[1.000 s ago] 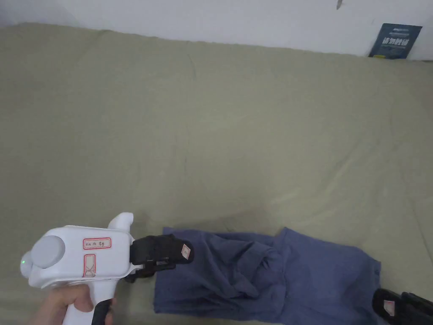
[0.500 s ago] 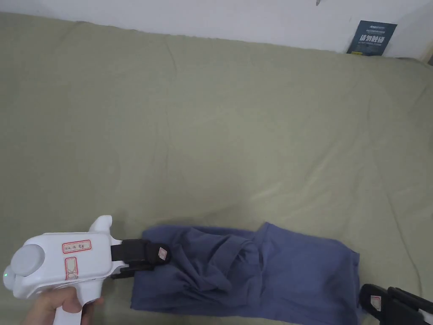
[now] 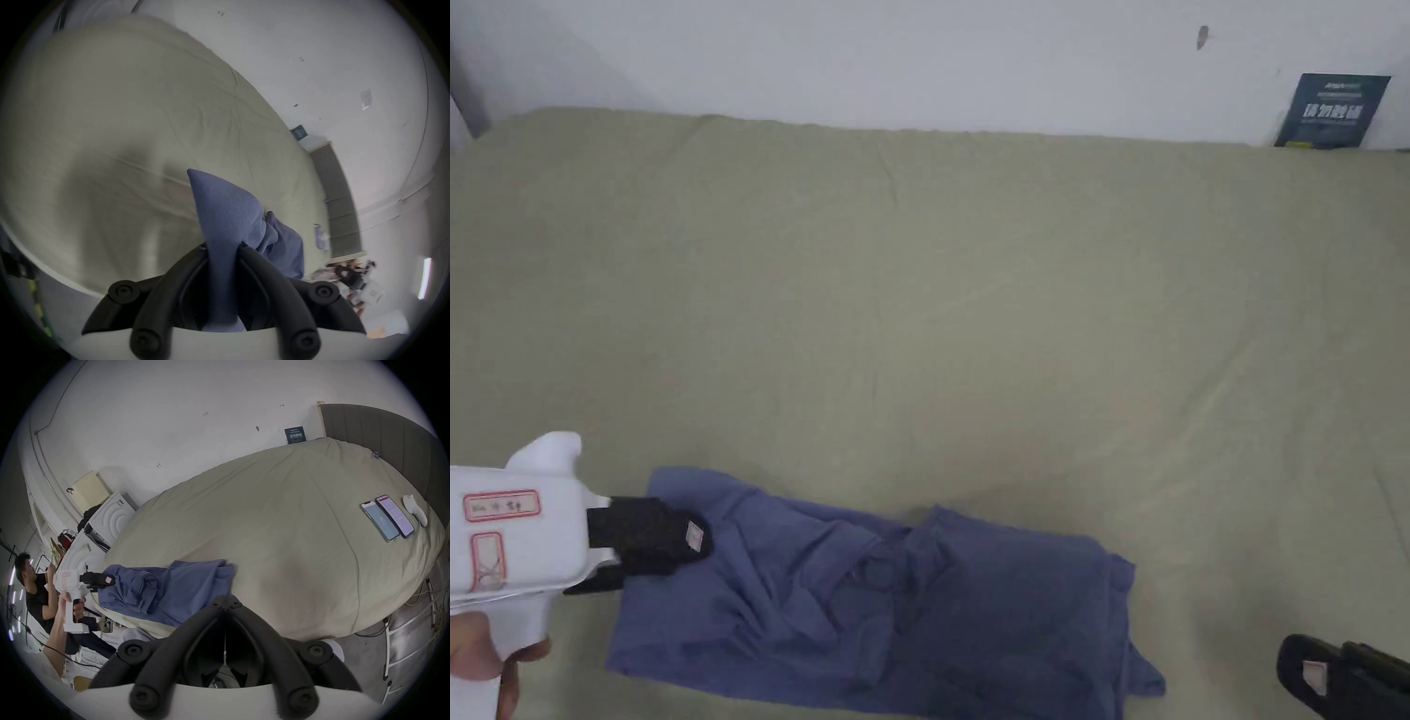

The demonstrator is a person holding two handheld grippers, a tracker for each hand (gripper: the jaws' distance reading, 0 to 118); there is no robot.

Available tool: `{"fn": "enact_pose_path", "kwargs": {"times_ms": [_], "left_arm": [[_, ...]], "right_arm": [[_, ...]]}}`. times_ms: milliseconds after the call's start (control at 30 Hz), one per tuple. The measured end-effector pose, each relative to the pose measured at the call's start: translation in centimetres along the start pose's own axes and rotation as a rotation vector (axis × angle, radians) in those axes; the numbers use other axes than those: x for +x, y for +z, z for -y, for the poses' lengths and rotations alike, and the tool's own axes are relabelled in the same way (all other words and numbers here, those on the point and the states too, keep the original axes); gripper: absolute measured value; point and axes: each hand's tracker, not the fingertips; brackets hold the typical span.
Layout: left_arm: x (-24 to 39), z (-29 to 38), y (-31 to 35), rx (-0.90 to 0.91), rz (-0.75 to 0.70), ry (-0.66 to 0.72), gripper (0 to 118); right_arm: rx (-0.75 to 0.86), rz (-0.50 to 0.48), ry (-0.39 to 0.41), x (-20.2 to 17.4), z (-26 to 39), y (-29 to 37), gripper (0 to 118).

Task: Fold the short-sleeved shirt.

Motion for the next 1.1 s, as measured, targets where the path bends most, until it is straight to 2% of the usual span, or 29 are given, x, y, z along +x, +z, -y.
{"fn": "enact_pose_path", "kwargs": {"times_ms": [200, 367, 533, 700, 800, 833, 867, 900, 933, 967, 1000, 1033, 1067, 1100], "left_arm": [[8.6, 0.4, -0.3, -0.006, -0.030, -0.181, 10], [15.9, 2.7, -4.0, -0.061, -0.075, -0.347, 10], [19.8, 6.3, -12.1, -0.200, 0.048, -0.351, 10], [20.5, 9.6, -20.5, -0.263, -0.028, -0.360, 10], [19.8, 9.9, -21.5, -0.242, -0.042, -0.341, 11], [19.6, 9.8, -20.7, -0.233, -0.018, -0.325, 23], [19.3, 9.4, -20.2, -0.236, 0.011, -0.300, 53], [18.8, 8.9, -19.3, -0.231, 0.078, -0.264, 94], [18.6, 8.4, -18.1, -0.252, 0.119, -0.248, 118], [18.4, 8.1, -16.8, -0.257, 0.133, -0.261, 115], [18.5, 7.4, -14.3, -0.112, 0.126, -0.334, 114], [18.2, 7.7, -12.4, -0.138, 0.121, -0.329, 113], [17.8, 7.3, -10.5, -0.117, 0.133, -0.352, 106], [17.8, 6.9, -8.0, -0.056, 0.143, -0.333, 88]], "right_arm": [[0.022, -0.009, -0.012, 0.7, 0.5, 1.4, 1], [0.039, -0.003, -0.036, 2.1, 0.9, 2.4, 1], [0.040, -0.003, -0.077, 3.2, 1.5, 2.9, 1], [0.032, 0.021, -0.095, 3.8, 1.8, 3.4, 1], [0.039, 0.031, -0.109, 4.4, 1.8, 3.9, 1], [0.043, 0.035, -0.112, 4.5, 1.8, 4.1, 1], [0.044, 0.044, -0.116, 4.6, 1.7, 4.2, 1], [0.045, 0.047, -0.119, 4.8, 1.7, 4.2, 1], [0.046, 0.048, -0.123, 4.9, 1.7, 4.1, 1], [0.042, 0.050, -0.126, 5.0, 1.6, 4.0, 1], [0.039, 0.054, -0.129, 5.1, 1.7, 3.8, 1], [0.038, 0.057, -0.128, 5.1, 1.7, 3.8, 1], [0.038, 0.055, -0.126, 5.0, 1.8, 3.7, 1], [0.037, 0.048, -0.125, 4.9, 1.8, 3.6, 1]]}}
